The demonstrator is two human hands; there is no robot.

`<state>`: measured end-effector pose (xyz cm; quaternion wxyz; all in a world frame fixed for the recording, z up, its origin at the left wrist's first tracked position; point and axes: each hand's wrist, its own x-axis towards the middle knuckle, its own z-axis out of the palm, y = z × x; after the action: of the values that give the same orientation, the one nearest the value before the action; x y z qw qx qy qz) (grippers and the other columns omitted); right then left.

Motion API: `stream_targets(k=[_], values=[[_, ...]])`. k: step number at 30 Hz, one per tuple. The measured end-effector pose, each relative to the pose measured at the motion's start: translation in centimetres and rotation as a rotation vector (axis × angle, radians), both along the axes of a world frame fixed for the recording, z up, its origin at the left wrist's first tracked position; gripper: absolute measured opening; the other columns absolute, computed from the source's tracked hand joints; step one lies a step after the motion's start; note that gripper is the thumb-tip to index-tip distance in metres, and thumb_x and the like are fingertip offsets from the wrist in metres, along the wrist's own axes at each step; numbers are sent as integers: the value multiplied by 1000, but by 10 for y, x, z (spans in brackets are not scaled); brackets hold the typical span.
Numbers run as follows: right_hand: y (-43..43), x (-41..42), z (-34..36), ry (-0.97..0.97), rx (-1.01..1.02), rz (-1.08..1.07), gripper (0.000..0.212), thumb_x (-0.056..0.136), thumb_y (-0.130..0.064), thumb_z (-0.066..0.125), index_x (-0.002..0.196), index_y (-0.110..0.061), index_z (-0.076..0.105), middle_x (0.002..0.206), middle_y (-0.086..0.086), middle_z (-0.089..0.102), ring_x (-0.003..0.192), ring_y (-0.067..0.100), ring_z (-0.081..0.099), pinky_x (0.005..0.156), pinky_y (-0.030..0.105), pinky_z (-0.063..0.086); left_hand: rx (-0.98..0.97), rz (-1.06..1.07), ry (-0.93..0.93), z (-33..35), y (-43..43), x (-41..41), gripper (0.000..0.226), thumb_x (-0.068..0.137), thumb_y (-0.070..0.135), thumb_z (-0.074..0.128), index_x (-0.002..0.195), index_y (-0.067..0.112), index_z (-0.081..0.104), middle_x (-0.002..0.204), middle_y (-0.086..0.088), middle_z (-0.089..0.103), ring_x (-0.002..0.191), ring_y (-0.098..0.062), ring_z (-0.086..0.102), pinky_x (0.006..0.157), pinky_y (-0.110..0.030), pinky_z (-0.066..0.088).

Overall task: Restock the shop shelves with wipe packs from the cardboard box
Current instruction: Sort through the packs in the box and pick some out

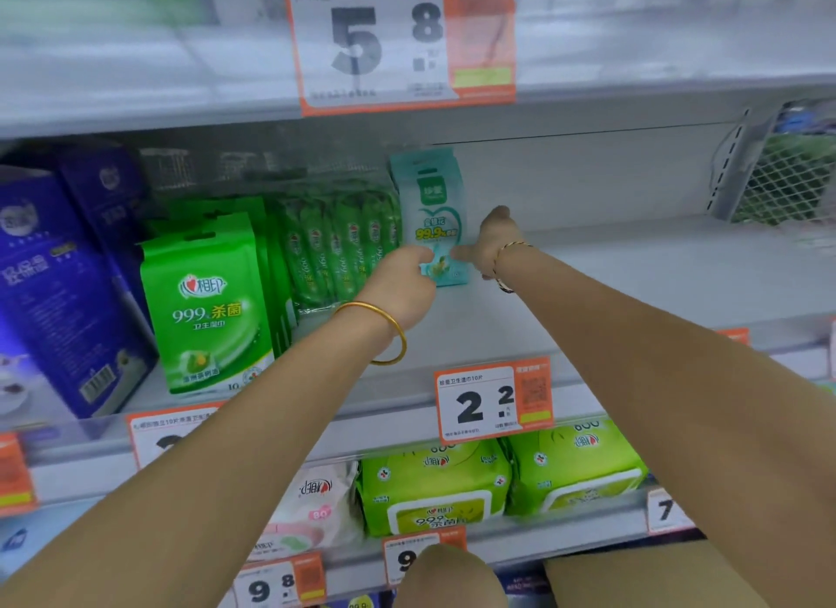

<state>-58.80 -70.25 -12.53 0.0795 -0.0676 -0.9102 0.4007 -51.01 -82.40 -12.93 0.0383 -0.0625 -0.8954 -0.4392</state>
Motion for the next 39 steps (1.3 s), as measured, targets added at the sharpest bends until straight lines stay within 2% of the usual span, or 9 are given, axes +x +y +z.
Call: stream_targets(k=[8, 13, 18, 20, 23, 28, 30, 35, 39], values=[[91, 203, -20, 283, -330, 140, 17, 84, -5, 63, 91, -17, 53, 79, 2, 58, 74, 22, 63, 64, 37, 56, 216, -376, 152, -28, 45, 134, 44, 90, -4, 47, 127, 19, 52, 127, 8, 54, 121, 1, 47, 105, -18, 36], [187, 284, -138, -146, -226, -34, 11, 86, -5, 61, 85, -14, 57, 67, 1, 61, 52, 6, 62, 54, 23, 47, -81, -593, -158, -134, 113, 169, 42, 92, 6, 47, 133, 18, 48, 140, -1, 47, 130, -11, 43, 108, -22, 33], [276, 309, -275, -576, -57, -338, 8, 85, -10, 56, 90, -5, 60, 71, 10, 59, 62, 22, 59, 44, 21, 41, -422, -813, -309, -208, 183, 182, 43, 93, 14, 46, 136, 16, 43, 143, -4, 41, 129, -16, 42, 101, -17, 29], [290, 319, -315, -711, 5, -393, 9, 88, -14, 54, 92, -7, 56, 76, 11, 54, 71, 27, 56, 52, 28, 40, -500, -872, -365, -223, 200, 181, 42, 95, 13, 43, 137, 14, 42, 144, -5, 37, 130, -17, 40, 95, -15, 28], [296, 329, -361, -788, -41, -550, 21, 92, -22, 57, 92, -9, 41, 82, 9, 48, 67, 22, 48, 53, 30, 38, -582, -899, -426, -240, 213, 176, 41, 96, 17, 42, 137, 16, 42, 143, -5, 37, 126, -19, 44, 96, -19, 34], [292, 333, -410, -827, -256, -782, 44, 91, -39, 54, 62, -9, 41, 65, 9, 49, 59, 24, 50, 55, 31, 45, -597, -939, -466, -251, 222, 173, 41, 97, 20, 41, 137, 17, 41, 143, -2, 37, 121, -18, 46, 89, -17, 33], [291, 334, -421, -808, -241, -817, 41, 89, -42, 56, 64, -12, 43, 69, 9, 52, 67, 26, 54, 64, 33, 47, -586, -928, -470, -254, 222, 173, 40, 97, 20, 41, 137, 18, 41, 143, -2, 37, 120, -17, 46, 87, -16, 31], [295, 326, -411, -793, -148, -773, 13, 89, -17, 49, 81, -7, 52, 90, 13, 55, 78, 28, 55, 67, 34, 47, -582, -914, -487, -257, 219, 170, 40, 97, 20, 41, 137, 18, 41, 143, -3, 37, 124, -17, 45, 89, -16, 30], [308, 311, -361, -821, -196, -616, 28, 90, -5, 44, 110, 11, 54, 84, 17, 56, 68, 28, 58, 67, 41, 58, -507, -821, -555, -257, 218, 168, 42, 96, 20, 43, 138, 16, 39, 135, -5, 47, 123, -20, 50, 101, -27, 40]])
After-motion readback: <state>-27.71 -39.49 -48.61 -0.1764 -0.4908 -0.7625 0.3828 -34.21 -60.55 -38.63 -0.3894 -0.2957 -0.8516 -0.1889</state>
